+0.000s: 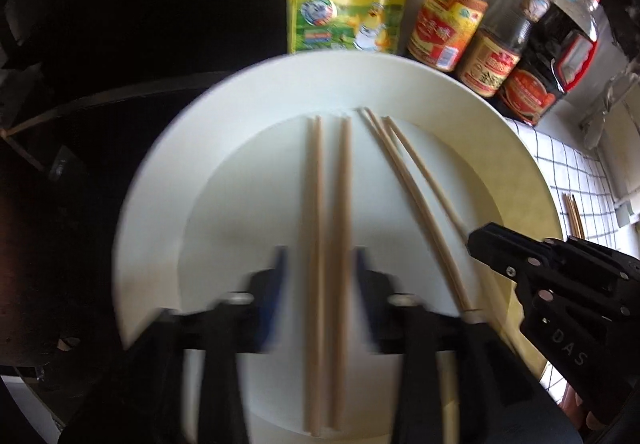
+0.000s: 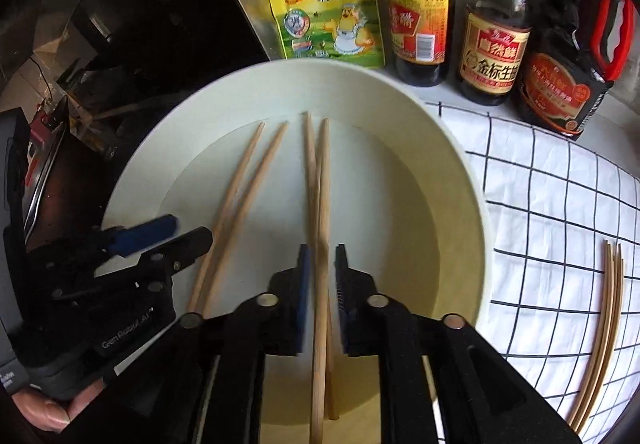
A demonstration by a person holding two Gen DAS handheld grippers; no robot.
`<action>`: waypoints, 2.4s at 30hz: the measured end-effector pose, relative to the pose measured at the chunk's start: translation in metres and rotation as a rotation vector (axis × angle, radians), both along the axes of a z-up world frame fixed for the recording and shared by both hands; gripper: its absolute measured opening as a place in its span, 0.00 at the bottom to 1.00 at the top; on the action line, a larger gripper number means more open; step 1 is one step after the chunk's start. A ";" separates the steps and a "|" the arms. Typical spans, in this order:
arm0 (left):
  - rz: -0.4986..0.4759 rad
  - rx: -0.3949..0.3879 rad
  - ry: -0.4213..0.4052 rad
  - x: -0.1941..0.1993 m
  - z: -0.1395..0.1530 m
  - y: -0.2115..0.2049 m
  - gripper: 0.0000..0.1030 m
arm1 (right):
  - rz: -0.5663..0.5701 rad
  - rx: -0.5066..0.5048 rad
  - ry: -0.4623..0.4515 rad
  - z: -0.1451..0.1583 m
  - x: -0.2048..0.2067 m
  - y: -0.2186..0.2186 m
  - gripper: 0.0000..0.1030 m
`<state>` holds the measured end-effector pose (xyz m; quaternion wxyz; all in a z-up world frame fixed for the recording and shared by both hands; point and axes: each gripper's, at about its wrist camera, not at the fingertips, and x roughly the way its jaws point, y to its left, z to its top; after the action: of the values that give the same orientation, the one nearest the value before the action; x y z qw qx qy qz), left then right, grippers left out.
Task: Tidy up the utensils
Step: 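Lower the chopsticks into the basin and open both tools, then move both open tools back over the chopstick pile on the cloth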
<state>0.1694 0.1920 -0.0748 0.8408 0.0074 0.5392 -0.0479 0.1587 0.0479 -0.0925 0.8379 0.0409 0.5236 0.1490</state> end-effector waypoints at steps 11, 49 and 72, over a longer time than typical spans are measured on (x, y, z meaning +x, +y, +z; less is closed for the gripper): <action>0.031 0.005 -0.045 -0.017 0.019 0.009 0.71 | -0.018 -0.012 -0.050 0.020 -0.026 -0.015 0.29; -0.087 0.002 -0.127 -0.097 0.051 -0.071 0.79 | -0.173 0.034 -0.133 0.045 -0.131 -0.118 0.40; -0.234 0.024 -0.026 -0.111 0.020 -0.198 0.81 | -0.316 -0.038 -0.102 0.026 -0.166 -0.246 0.47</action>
<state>0.0585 -0.0055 -0.0550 0.8362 0.0811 0.5243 -0.1390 -0.0078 -0.1981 -0.0669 0.8769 0.0992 0.4703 0.0071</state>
